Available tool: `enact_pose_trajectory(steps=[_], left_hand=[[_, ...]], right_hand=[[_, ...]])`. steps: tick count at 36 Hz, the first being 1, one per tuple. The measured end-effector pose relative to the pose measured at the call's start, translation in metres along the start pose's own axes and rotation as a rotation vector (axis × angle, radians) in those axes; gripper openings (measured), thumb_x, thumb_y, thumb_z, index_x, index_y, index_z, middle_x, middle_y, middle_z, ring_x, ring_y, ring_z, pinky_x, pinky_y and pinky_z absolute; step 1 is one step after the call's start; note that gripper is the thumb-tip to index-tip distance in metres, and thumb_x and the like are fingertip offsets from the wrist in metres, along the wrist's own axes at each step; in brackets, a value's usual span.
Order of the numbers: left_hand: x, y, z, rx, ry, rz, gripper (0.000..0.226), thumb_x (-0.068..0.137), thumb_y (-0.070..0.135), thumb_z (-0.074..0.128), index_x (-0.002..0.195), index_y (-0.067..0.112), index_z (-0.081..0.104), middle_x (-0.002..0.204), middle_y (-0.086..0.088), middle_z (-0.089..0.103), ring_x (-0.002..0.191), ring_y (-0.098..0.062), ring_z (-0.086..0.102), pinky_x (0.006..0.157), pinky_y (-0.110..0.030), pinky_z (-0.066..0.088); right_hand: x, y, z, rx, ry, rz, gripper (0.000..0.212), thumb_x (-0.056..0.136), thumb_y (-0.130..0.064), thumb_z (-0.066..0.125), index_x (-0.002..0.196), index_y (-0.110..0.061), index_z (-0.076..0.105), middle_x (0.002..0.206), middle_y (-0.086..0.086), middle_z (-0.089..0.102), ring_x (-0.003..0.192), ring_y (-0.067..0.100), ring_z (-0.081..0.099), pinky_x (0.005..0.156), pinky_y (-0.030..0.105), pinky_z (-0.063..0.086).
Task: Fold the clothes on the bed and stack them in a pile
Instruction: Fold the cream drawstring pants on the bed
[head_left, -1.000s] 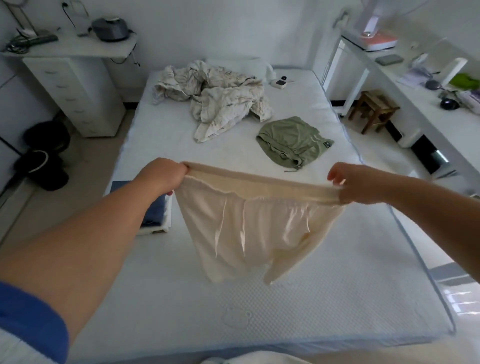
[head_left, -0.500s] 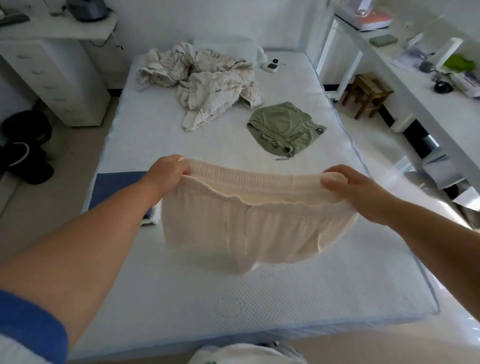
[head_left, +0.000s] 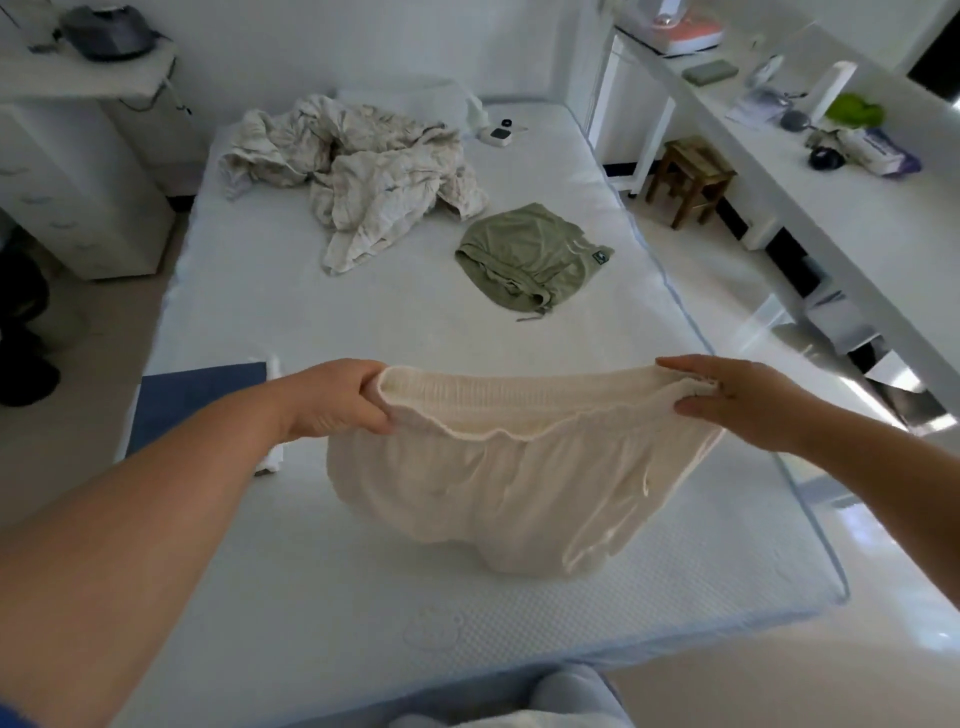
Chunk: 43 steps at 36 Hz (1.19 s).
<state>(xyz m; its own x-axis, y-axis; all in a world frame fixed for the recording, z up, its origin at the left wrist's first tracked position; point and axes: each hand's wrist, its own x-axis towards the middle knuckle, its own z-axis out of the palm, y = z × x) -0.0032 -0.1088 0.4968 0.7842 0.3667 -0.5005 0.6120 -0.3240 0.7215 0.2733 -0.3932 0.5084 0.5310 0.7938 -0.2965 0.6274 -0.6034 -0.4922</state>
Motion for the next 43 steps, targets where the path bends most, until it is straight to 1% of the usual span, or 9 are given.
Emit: enact_pose_trajectory(steps=[5,9,13,15,18,20,24,32,43], left_hand=[[0.026,0.037,0.042,0.02,0.048,0.07,0.011,0.069,0.021,0.08,0.073,0.022,0.07,0.071,0.009,0.069,0.068,-0.006,0.064,0.06,-0.018,0.045],[0.05,0.084,0.087,0.076,0.062,0.166,0.028,0.068,0.034,0.08,0.055,0.023,0.058,0.054,0.014,0.058,0.05,0.0,0.053,0.048,-0.013,0.038],[0.075,0.12,0.122,0.072,0.221,0.191,0.044,0.069,0.054,0.07,0.052,0.019,0.05,0.049,0.009,0.053,0.047,-0.005,0.048,0.049,-0.023,0.035],[0.087,0.122,0.134,0.029,0.343,0.155,0.045,0.074,0.056,0.066,0.051,0.021,0.05,0.048,0.009,0.052,0.046,-0.004,0.049,0.047,-0.021,0.034],[0.097,0.101,0.147,-0.013,0.457,0.024,0.05,0.08,0.056,0.059,0.051,0.018,0.046,0.048,0.007,0.049,0.05,-0.008,0.048,0.046,-0.026,0.031],[0.104,0.066,0.156,-0.08,0.521,-0.109,0.049,0.084,0.053,0.056,0.053,0.016,0.046,0.053,0.004,0.05,0.058,-0.018,0.052,0.05,-0.028,0.032],[0.112,0.008,0.182,-0.206,0.572,-0.312,0.048,0.086,0.05,0.054,0.052,0.018,0.043,0.053,0.007,0.048,0.064,-0.023,0.052,0.054,-0.03,0.03],[0.146,-0.199,0.217,-0.422,0.666,-0.679,0.041,0.092,0.048,0.046,0.076,0.011,0.058,0.089,-0.016,0.067,0.09,-0.034,0.061,0.071,-0.034,0.041],[0.126,-0.397,0.223,-0.483,0.836,-0.896,0.046,0.093,0.05,0.042,0.085,0.011,0.064,0.086,-0.016,0.066,0.092,-0.036,0.06,0.066,-0.031,0.033]], right_hand=[[0.004,0.059,-0.035,-0.038,0.111,0.069,0.016,0.087,-0.02,0.063,0.102,-0.015,0.063,0.079,-0.008,0.057,0.072,0.009,0.051,0.07,0.03,0.035],[0.024,0.091,-0.093,-0.269,0.203,0.026,0.02,0.09,-0.021,0.06,0.105,-0.01,0.067,0.1,0.013,0.064,0.086,0.026,0.053,0.074,0.031,0.035],[0.075,0.09,-0.15,-0.495,0.267,-0.002,0.022,0.091,-0.03,0.057,0.103,-0.015,0.067,0.111,0.01,0.055,0.103,0.028,0.052,0.082,0.036,0.038],[0.109,0.078,-0.162,-0.553,0.261,-0.007,0.024,0.093,-0.029,0.052,0.105,-0.013,0.065,0.107,0.012,0.057,0.098,0.029,0.054,0.08,0.036,0.04],[0.162,0.051,-0.143,-0.458,0.128,-0.027,0.025,0.095,-0.02,0.05,0.11,-0.003,0.061,0.08,0.009,0.062,0.067,0.022,0.059,0.059,0.03,0.045],[0.204,0.027,-0.105,-0.369,0.018,-0.085,0.023,0.093,-0.014,0.05,0.11,-0.001,0.061,0.078,0.011,0.064,0.066,0.026,0.062,0.059,0.032,0.048],[0.253,-0.007,-0.028,-0.462,0.0,-0.226,0.023,0.091,-0.012,0.05,0.104,0.0,0.063,0.105,0.02,0.063,0.099,0.037,0.056,0.08,0.037,0.04],[0.355,-0.058,0.235,-0.382,-0.072,-0.335,0.021,0.087,-0.009,0.053,0.108,-0.012,0.056,0.102,0.015,0.063,0.09,0.03,0.054,0.067,0.029,0.035],[0.419,-0.155,0.469,-0.34,-0.198,-0.527,0.028,0.092,-0.026,0.05,0.115,-0.015,0.062,0.116,0.014,0.056,0.106,0.029,0.054,0.084,0.03,0.039]])
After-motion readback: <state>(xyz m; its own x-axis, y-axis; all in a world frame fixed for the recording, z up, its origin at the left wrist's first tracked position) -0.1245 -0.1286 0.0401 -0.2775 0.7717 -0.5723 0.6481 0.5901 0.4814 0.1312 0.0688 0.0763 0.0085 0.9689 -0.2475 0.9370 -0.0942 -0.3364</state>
